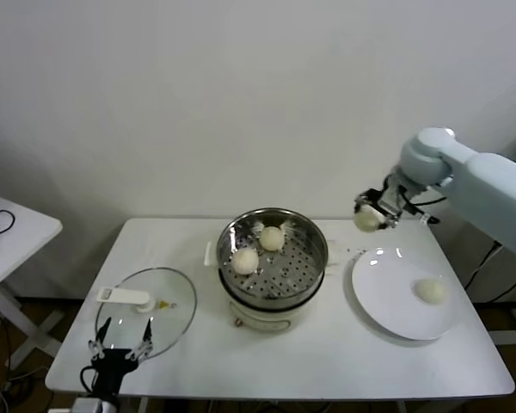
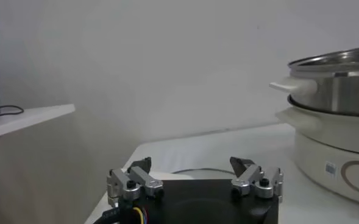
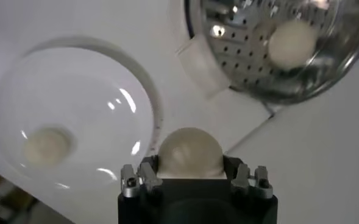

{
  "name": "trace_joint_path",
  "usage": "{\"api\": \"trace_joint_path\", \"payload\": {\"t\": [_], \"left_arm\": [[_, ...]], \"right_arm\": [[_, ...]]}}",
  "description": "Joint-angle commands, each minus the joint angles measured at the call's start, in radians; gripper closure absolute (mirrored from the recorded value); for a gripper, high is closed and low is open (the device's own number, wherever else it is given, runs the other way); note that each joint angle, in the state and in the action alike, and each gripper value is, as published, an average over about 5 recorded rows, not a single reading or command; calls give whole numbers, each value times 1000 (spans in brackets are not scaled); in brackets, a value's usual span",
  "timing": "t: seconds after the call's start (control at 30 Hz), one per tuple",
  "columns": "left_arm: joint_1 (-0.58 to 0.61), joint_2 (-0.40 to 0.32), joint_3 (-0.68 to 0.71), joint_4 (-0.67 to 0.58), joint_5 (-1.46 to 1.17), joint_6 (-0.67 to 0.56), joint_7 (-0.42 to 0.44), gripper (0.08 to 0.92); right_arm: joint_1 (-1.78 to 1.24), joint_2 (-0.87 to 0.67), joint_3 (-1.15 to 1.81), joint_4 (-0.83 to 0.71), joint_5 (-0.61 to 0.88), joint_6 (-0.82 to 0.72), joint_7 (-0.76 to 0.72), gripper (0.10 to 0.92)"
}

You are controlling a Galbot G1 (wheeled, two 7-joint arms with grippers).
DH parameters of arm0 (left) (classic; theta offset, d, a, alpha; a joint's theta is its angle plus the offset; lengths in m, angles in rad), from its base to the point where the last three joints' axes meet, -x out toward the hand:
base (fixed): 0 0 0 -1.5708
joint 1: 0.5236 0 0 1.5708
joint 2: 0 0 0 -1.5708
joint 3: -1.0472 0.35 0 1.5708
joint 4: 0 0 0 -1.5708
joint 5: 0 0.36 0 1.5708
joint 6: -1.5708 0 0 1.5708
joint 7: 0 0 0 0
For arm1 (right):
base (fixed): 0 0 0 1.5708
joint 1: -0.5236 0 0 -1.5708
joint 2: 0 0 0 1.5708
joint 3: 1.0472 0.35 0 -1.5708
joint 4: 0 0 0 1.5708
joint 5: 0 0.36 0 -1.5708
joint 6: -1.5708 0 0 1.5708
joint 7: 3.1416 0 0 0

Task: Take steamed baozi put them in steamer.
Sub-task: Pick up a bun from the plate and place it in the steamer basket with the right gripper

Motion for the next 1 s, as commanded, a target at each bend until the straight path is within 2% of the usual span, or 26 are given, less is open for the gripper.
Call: {"api": "trace_joint_path", "payload": {"t": [0.03, 0.43, 1.0], "left_arm": [[9, 2, -2, -1, 4, 1, 0, 177], [18, 10, -4, 1, 7, 9, 0, 177], [18, 21, 0, 17, 9, 22, -1, 177]], "right_arm": [[50, 158, -24, 248, -167, 113, -5, 338], [-5, 320, -117, 199, -183, 126, -2, 338], [-62, 342, -201, 154, -258, 229, 5, 338]]}}
